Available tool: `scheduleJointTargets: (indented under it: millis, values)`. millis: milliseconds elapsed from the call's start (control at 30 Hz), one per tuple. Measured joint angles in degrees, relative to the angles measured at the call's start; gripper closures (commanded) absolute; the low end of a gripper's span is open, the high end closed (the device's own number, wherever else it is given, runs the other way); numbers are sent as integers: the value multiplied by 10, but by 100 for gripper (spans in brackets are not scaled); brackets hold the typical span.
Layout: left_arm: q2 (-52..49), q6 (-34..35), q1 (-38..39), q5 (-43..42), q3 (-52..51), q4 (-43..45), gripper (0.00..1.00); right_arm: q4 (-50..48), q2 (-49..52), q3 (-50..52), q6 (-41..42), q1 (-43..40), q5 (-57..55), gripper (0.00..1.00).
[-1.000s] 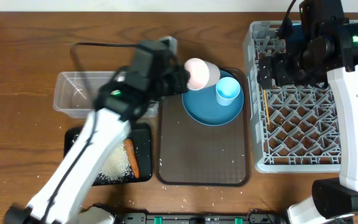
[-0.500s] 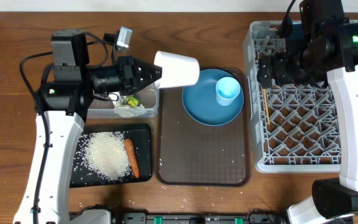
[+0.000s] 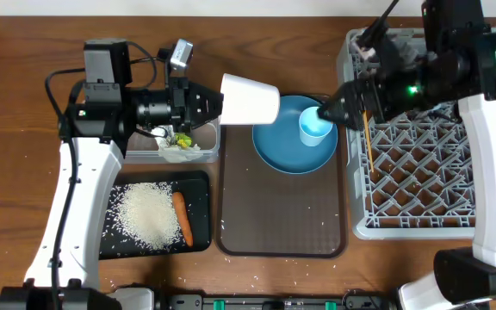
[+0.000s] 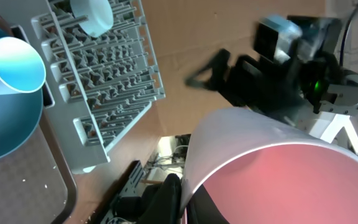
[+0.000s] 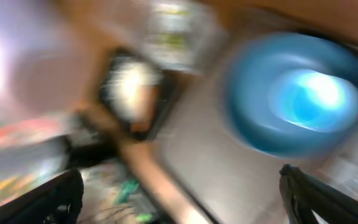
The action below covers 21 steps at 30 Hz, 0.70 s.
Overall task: Sort waste into correct bins and load items into the dishwasher rack
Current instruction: 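Lift the pink cup with the left gripper toward the right gripper, then grasp the pink cup with the right gripper and release the left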
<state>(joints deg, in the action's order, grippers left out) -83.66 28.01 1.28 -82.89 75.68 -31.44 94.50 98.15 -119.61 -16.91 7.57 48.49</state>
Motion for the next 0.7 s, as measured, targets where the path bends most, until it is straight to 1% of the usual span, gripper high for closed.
scheduleJointTargets:
  millis: [100, 267, 467, 700]
  values:
    - [-2, 0, 0, -17, 0, 0, 94, 25, -12, 0, -88, -1, 102, 1]
    - [-2, 0, 15, -43, 0, 0, 94, 25, -22, 0, -169, 15, 166, 1]
    - [-2, 0, 61, -54, 0, 0, 94, 17, -22, 0, -206, 35, 184, 1]
    - [-2, 0, 88, -57, 0, 0, 94, 17, -22, 0, -217, 35, 176, 1]
